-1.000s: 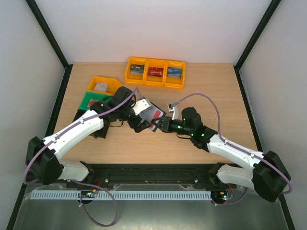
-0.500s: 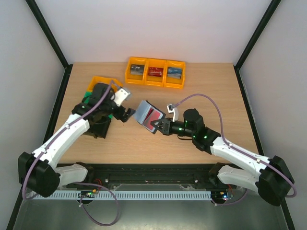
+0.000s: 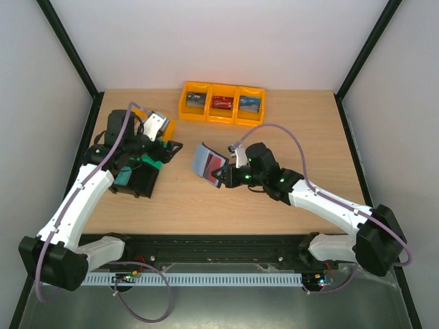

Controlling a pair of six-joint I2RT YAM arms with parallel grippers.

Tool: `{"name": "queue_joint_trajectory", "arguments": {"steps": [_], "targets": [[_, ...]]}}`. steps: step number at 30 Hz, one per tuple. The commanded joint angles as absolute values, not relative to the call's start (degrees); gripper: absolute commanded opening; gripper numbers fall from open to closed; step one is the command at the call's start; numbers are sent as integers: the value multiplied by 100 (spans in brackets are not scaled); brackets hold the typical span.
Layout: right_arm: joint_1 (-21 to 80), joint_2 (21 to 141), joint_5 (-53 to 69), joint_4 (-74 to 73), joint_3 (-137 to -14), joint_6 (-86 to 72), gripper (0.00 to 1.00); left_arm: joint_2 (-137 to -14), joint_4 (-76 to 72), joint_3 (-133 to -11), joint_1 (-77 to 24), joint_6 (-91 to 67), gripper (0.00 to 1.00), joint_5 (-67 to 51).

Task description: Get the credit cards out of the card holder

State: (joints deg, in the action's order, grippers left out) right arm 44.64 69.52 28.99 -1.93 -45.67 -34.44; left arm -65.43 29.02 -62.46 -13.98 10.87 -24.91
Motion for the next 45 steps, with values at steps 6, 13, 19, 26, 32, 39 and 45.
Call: {"name": "queue_joint_trajectory", "arguments": {"steps": [6,13,19,26,32,39,45], "targets": [[4500,7054,5018,957,-4593,-2403,2,-6580,3280,-6401,-1883,239,69,-4555],[4498,6849,5415,2018,-4285,-2799,2,-6530,3159,-6086,-2037,91,55,-5614],[4495,6841,5499,2153,-4267,-2877,2,-6530,3072,-5891,-2074,12,49,-5627],[4491,6892,4524,1251,-4601,-2667,2,-6538,4178,-7428,-2030,1098,68,-4125],[4489,7001,4346,998,-4717,-2682,2,-6390,3705,-7383,-1930,461,59,-3289],[4486,7014,4500,1170,-4707,-2748,2,-6313,3547,-6674,-2180,205,56,-5208],[4495,7145,5015,1462,-4703,-2888,2,-6387,3033,-5775,-2361,25,54,-4895]]}}
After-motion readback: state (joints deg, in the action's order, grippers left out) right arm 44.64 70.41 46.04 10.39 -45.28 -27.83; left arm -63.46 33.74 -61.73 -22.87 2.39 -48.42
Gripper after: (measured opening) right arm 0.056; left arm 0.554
